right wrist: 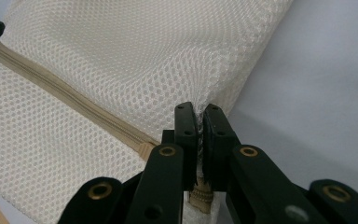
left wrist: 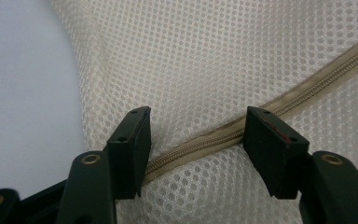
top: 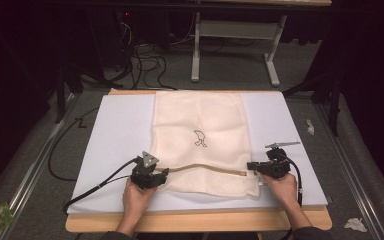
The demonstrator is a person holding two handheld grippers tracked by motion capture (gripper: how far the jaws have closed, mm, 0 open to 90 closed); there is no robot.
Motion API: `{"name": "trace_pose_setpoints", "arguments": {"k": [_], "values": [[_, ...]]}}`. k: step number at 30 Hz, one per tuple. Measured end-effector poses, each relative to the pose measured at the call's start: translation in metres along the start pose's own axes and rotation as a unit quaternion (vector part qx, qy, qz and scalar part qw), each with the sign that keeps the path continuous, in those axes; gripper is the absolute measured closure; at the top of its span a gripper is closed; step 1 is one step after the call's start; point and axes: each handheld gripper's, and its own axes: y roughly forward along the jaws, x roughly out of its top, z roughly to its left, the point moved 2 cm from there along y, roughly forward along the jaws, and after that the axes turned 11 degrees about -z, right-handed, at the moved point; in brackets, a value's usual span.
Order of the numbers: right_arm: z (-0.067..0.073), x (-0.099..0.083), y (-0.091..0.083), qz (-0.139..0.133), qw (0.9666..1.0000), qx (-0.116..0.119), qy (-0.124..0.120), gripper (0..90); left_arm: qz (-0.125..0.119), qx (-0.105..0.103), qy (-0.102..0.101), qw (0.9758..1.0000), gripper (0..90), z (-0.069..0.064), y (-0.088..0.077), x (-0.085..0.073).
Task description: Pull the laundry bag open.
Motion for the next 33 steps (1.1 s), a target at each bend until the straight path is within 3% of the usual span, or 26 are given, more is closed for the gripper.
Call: {"name": "trace_pose_setpoints", "arguments": {"k": [33], "values": [[0.010,0.022,-0.022,-0.040,0.9988,0.013,-0.027,88.0,0.006,-0.013,-0.001,0.9999,43.2,0.003,-0.002,0.003]]}}
